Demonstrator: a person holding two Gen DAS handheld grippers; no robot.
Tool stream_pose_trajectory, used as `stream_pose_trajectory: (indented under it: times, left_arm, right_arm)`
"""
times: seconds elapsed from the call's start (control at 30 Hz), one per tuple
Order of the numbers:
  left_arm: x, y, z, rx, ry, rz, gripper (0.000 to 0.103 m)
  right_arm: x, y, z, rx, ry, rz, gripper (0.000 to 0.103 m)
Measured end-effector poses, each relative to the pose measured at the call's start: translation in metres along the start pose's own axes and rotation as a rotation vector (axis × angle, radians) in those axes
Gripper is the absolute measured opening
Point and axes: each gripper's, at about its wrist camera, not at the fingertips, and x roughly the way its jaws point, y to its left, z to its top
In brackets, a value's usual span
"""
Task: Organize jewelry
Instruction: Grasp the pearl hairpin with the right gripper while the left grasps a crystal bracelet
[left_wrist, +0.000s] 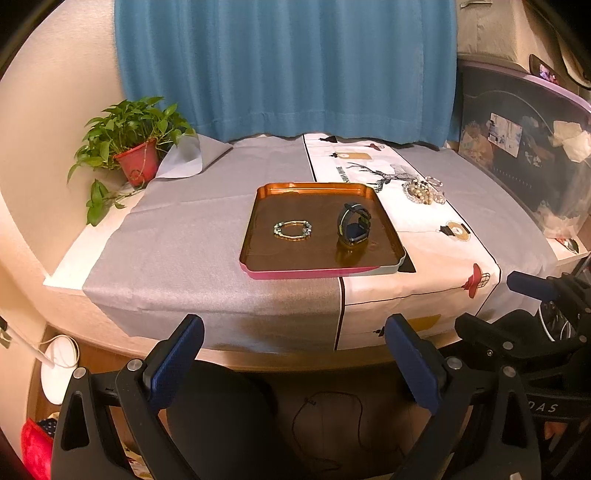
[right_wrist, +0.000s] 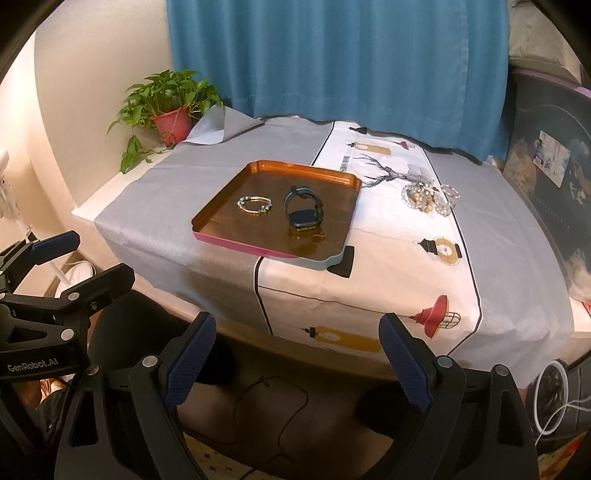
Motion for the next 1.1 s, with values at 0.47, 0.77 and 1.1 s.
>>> stream_pose_trajectory:
  times: [0.47,0.77,1.1]
  left_arm:
    - [0.021,-0.009,0.005,0.030,0.045,-0.005,0.097]
    - [0.051,-0.049,0.034,0.111,0.076,-0.041,0.097]
    - [0.110,-0.111,0.091,0.179,0.109,-0.107,0.097]
  right_arm:
    - [0.014,-0.036,-0.004,0.095,0.023,-0.030,0.090]
    - [0.032,-0.117,0.000,0.275,0.023,-0.103,0.090]
    - [0.092,-0.245,0.045,0.416,-0.007,-0.210,0.090]
